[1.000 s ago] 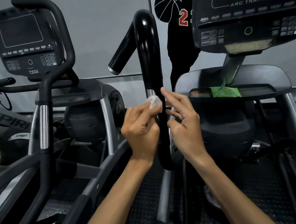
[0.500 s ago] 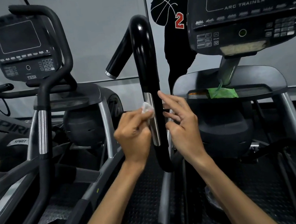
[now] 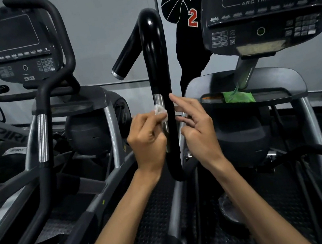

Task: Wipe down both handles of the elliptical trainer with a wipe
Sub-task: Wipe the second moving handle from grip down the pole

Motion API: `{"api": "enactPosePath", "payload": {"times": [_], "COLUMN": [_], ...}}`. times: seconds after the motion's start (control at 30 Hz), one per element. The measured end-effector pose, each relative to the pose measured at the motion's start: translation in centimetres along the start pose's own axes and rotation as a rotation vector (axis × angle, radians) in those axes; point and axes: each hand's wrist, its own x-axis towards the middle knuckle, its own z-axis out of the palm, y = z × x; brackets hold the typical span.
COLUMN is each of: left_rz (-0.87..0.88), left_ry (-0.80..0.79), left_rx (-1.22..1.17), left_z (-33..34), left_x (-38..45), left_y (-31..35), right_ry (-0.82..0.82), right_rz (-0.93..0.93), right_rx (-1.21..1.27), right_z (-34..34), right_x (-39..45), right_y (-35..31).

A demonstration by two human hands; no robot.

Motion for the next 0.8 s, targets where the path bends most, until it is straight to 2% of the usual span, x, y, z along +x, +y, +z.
{"api": "enactPosePath", "payload": {"times": [0.1,0.17,0.3,0.4,0.63,0.8], "left_rz": [0.069,0.029,-0.046,0.034,-0.065,-0.063], "left_ry": [-0.091,-0.136,-0.113,-0.137,-0.088,-0.143], "left_rx": [0.069,0.065,0.031,0.05,-0.033,-0.02], "left_z": [-0.3,-0.9,-0.9,-1.0,-1.0,-1.5], "left_x": [-1.7,-1.6,-0.5,-2.4,-1.9,-3.0], "left_y": [-0.6,-1.6,-1.1,-0.9,-0.7,-1.5], "right_ry": [-0.006,0.0,0.049,0.03,0.02,0.011], "right_rz": [-0.012,-0.025,-0.056,-0.051,-0.026,-0.022], "right_rx": [-0.015,-0.029,-0.138,-0.178,-0.139,-0.139], "right_z": [-0.1,0.0,0.5,0.6,1.1,0.9], "right_x": [-0.1,-0.2,-1.3,-2.8,-4.1,-4.0], "right_y": [0.0,0.2,0.9,1.6,2.4,2.3]}}
